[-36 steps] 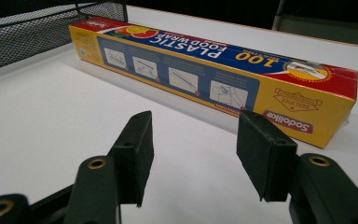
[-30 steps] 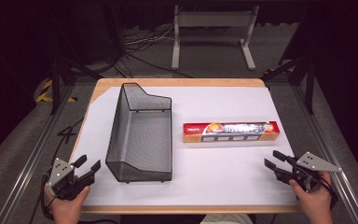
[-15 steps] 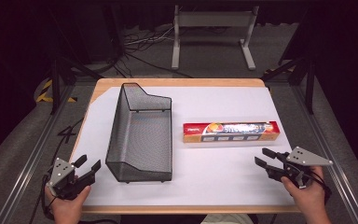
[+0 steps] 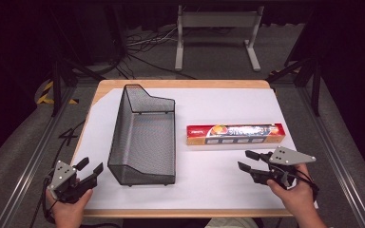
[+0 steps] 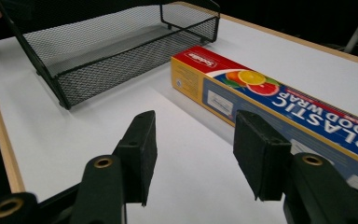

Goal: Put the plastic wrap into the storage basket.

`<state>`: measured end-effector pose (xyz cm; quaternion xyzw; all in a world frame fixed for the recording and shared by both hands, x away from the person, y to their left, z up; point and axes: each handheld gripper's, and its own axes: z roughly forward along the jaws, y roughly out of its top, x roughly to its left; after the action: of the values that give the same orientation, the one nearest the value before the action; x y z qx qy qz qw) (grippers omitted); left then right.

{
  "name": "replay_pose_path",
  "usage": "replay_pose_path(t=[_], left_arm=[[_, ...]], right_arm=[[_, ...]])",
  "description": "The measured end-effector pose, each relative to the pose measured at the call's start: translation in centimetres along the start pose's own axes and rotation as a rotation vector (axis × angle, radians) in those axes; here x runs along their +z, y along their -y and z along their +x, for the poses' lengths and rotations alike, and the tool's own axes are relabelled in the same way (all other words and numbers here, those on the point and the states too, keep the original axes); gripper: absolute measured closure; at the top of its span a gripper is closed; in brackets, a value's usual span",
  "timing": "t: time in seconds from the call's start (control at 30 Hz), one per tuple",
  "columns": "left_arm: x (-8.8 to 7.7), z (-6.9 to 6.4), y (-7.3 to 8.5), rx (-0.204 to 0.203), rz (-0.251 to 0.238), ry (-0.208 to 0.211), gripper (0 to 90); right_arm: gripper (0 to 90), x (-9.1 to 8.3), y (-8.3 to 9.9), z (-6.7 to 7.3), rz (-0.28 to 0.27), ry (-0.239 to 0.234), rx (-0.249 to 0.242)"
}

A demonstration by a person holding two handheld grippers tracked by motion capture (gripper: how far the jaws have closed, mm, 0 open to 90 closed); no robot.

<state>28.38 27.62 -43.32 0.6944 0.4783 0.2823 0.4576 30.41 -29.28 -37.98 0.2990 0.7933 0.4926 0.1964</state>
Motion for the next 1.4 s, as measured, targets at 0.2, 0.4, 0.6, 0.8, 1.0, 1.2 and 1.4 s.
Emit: replay_pose_path(t=[0.2, 0.4, 0.6, 0.8, 1.0, 1.2, 1.4], left_arm=[[0.0, 0.0, 0.0, -0.001, -0.001, -0.004, 42.4], [-0.4, 0.0, 0.3, 0.008, 0.013, -0.011, 41.9], [-1.5, 0.3, 0.8, -0.005, 0.011, -0.036, 41.7], [-2.1, 0.5, 1.2, -0.015, 0.012, -0.053, 41.5], [-2.2, 0.6, 1.3, -0.019, 0.01, -0.059, 41.4], [-1.8, 0.4, 1.1, -0.007, 0.019, -0.048, 41.4], [-1.4, 0.5, 1.0, -0.006, 0.02, -0.039, 41.4]], right_arm=[[60.0, 1.0, -0.6, 0.6, 0.032, -0.032, -0.016], [80.0, 2.7, -1.3, 1.0, 0.083, -0.068, -0.022], [90.0, 5.8, -2.1, 0.7, 0.142, -0.081, -0.011], [90.0, 8.4, -2.6, -0.2, 0.159, -0.078, -0.023], [90.0, 10.6, -2.8, -1.0, 0.176, -0.069, -0.027], [90.0, 13.1, -2.9, -1.9, 0.211, -0.049, -0.039], [90.0, 14.7, -2.5, -2.1, 0.249, -0.037, -0.053]])
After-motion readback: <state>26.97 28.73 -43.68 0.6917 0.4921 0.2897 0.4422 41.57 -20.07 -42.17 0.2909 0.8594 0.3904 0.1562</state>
